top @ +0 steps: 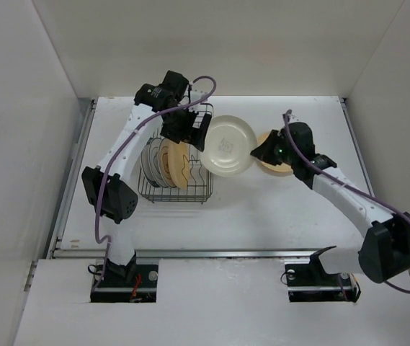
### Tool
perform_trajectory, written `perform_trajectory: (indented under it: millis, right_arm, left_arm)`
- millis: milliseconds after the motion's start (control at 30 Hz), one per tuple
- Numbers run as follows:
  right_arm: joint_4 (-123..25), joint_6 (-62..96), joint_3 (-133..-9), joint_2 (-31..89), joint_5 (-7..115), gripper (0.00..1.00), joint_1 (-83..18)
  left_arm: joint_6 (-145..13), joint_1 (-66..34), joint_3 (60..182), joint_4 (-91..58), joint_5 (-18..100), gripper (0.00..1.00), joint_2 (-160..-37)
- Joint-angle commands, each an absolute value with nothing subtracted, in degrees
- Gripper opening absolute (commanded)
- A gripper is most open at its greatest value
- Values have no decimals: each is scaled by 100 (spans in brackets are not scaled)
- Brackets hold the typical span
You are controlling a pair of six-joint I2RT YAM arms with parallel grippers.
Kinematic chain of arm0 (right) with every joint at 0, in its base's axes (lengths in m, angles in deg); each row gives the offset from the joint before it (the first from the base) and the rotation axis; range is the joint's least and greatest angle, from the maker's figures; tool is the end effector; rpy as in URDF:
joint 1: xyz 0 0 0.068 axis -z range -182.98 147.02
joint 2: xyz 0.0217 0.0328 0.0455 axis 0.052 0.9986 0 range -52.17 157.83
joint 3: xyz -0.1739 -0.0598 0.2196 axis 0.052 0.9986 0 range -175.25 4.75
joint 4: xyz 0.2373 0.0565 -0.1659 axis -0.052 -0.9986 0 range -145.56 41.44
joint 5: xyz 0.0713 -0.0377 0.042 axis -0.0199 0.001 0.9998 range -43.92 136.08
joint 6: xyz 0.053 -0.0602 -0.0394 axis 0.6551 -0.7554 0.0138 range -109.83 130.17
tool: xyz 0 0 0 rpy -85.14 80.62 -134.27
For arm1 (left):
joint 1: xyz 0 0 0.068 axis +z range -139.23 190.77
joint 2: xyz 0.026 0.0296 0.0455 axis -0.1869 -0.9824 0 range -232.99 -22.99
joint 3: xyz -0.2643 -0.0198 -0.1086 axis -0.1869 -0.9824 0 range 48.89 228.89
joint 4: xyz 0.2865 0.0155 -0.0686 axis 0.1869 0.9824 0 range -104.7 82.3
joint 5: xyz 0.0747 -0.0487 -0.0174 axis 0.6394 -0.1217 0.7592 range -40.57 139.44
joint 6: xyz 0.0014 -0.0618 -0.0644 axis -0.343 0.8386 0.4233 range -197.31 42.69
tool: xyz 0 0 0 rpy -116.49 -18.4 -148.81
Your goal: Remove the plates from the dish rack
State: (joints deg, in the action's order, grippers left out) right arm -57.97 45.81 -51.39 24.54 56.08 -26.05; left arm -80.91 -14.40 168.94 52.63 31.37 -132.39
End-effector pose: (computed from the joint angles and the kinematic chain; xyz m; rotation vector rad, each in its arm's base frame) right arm 0.3367 0.1584 0.2657 0.1295 2.1839 0.7853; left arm 0.4050 -0.2176 0.3615 0.7587 2.4650 -0.5467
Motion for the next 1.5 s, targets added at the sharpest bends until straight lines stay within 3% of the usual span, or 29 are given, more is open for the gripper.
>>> perform_trajectory:
  millis: [0, 133, 367, 633, 700, 733, 900, 1133, 1167, 1200, 1233, 1467]
  right_arm:
    - [-5944, 5373, -5167, 2017, 4724, 0, -2145]
    - [-6778, 5928, -5167, 1938, 3591, 0, -1373]
    - [-6825, 6308, -4957, 2754, 3448, 0, -501]
    - [-6455, 5905, -5386, 3774, 3799, 0, -176]
    - [-6455, 5685, -5527, 4038, 3887, 10, -175]
    - [-6455, 5684, -5528, 4038, 3887, 22, -175]
    - [-6631, 5360, -5607, 4056, 3677, 62, -175]
    - [-7062, 5209, -5739, 3706, 3168, 68, -526]
    - [-7114, 5209, -5687, 3635, 3071, 80, -579]
    - [-7114, 5209, -5686, 3564, 2983, 82, -580]
    - [-7167, 5209, -5686, 3512, 2817, 100, -632]
    - [-7220, 5157, -5581, 3309, 2683, 100, -632]
  left_arm:
    - [-8127, -1472, 17193, 5332, 3273, 100, -12793]
    - [-8074, -1472, 17194, 5219, 4078, 100, -12320]
    - [-7969, -1086, 16563, 5034, 5663, 100, -11528]
    - [-7969, 478, 15218, 5209, 5049, 100, -10965]
    - [-8100, 480, 14841, 5025, 4996, 100, -10842]
    - [-8100, 480, 14769, 5025, 4996, 100, -10720]
    - [-8205, 480, 15196, 5076, 4540, 99, -10718]
    - [-8355, -574, 16138, 5464, 4512, 90, -11412]
    - [-8355, -827, 16287, 5464, 4669, 90, -11613]
    - [-8355, -943, 16350, 5464, 4767, 90, -11711]
    - [-8355, -1057, 16402, 5464, 4872, 90, -11808]
    - [-8355, -1848, 16833, 5640, 6146, 90, -12757]
